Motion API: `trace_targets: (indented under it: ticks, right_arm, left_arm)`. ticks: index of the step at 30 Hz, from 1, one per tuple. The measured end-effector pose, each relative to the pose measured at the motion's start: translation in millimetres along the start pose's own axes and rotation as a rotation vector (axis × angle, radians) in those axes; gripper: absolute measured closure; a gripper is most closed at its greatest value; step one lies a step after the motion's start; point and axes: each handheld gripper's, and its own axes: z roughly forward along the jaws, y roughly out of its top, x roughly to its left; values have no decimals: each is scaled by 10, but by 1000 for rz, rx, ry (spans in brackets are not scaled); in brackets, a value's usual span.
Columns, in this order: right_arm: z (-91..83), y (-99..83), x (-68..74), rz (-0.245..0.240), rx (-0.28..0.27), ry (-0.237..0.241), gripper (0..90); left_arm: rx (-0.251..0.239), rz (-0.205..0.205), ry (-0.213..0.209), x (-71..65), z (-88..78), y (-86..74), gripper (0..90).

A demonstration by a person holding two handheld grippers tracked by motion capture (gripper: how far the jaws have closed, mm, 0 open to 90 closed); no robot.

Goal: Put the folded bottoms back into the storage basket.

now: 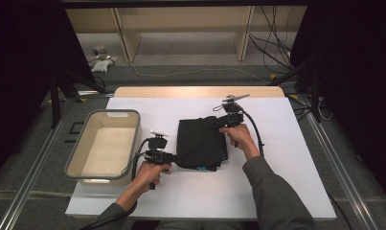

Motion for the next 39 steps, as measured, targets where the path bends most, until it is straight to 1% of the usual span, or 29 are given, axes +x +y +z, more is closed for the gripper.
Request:
trace_targets:
  ticks: [2,7,8,10,13,17,21,24,30,39]
  right_arm:
    - [-38,9,27,2,-14,15,773]
    - [-99,32,108,-15,-37,27,775]
    - [-112,39,123,-5,-39,28,775]
    - [-135,49,135,-2,-50,40,776]
    - [-183,68,169,-4,-61,48,776]
    - [-252,97,216,-2,-88,59,776]
    - [-297,122,259,-9,-104,64,776]
    - [-321,136,303,-14,-114,75,776]
    - [-359,168,401,-27,-138,91,777]
    - [-370,228,519,-23,-159,110,776]
  left_arm:
    - [-2,6,-9,-14,-30,15,837]
    - [-16,12,-25,-32,-115,51,836]
    - [-23,11,-29,-34,-132,59,836]
    - [-31,6,-38,-39,-167,73,837]
    - [-37,10,-50,-49,-226,96,838]
    - [-49,27,-59,-72,-301,125,838]
    - [-58,37,-65,-88,-363,144,838]
    - [-66,45,-74,-102,-419,162,838]
    - [-90,71,-71,-131,-548,199,838]
    - [-102,83,-86,-93,-716,237,837]
